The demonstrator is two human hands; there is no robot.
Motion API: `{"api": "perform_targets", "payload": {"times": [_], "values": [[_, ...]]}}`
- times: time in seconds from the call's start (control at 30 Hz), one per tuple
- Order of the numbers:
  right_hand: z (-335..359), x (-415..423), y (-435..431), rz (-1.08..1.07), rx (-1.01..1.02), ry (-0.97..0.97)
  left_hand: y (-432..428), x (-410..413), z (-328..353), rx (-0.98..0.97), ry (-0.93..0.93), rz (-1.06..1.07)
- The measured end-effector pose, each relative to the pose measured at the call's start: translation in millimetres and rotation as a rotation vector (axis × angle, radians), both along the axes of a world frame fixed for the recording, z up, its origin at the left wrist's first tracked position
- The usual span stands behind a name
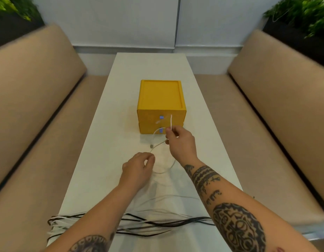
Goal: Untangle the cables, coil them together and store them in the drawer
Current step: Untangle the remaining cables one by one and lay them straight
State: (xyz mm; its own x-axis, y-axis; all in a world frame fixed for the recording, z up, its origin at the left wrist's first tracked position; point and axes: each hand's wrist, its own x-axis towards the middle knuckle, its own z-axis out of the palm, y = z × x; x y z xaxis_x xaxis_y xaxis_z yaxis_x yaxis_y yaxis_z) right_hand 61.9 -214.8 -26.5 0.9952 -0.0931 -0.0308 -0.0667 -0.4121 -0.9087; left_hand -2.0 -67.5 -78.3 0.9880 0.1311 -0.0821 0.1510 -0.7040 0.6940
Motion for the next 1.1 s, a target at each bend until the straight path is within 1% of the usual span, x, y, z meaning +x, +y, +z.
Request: {"api": "perform_targets", "payload": {"times": [0.07,0.13,0.27,0.43,0.47,0.5,0.6,0.67,0.7,0.73,0.87,0.93,1.03,1.1], "values": [[22.7,-2.8,-0.5,0.039,0.004,-0.064,-5.4,4.6,24.7,-0.177,-0.041,0.076],[48.7,-7.0,-3.3,0.061,0.002,-0.157,-10.4,8.9,55.0,-0.293,-0.1,0.136],[105.8,-15.4,-13.2,0.085,0.044,-0.331,-15.2,19.4,128.1,-0.358,-0.234,0.181],[174.3,-14.3,-28.9,0.082,0.081,-0.489,-15.0,32.6,221.3,-0.405,-0.282,0.126],[187.7,-15.2,-31.8,0.081,0.067,-0.501,-16.9,33.8,238.9,-0.455,-0.28,0.108],[199.0,-16.5,-34.1,0.092,0.048,-0.509,-19.6,36.1,256.1,-0.561,-0.25,0.079],[217.9,-25.6,-37.7,0.152,-0.034,-0.519,-27.1,40.3,306.3,-0.96,-0.102,0.03],[222.5,-30.8,-38.9,0.196,-0.178,-0.559,-30.0,43.5,333.6,-1.103,-0.126,0.059],[224.0,-32.8,-39.5,0.209,-0.251,-0.572,-31.1,42.9,345.1,-1.137,-0.146,0.075],[225.4,-34.5,-40.6,0.218,-0.275,-0.572,-31.2,40.3,354.5,-1.145,-0.165,0.078],[231.6,-37.5,-50.1,0.238,-0.077,-0.481,-29.1,29.6,372.0,-1.103,-0.204,0.053],[236.3,-38.0,-56.1,0.281,-0.045,-0.445,-27.6,28.5,370.3,-1.111,-0.223,0.063],[235.9,-42.3,-61.1,0.375,-0.13,-0.392,-21.9,26.0,358.5,-1.174,-0.269,0.122],[227.7,-45.8,-62.9,0.41,-0.2,-0.361,-20.3,25.2,349.5,-1.15,-0.296,0.156]]}}
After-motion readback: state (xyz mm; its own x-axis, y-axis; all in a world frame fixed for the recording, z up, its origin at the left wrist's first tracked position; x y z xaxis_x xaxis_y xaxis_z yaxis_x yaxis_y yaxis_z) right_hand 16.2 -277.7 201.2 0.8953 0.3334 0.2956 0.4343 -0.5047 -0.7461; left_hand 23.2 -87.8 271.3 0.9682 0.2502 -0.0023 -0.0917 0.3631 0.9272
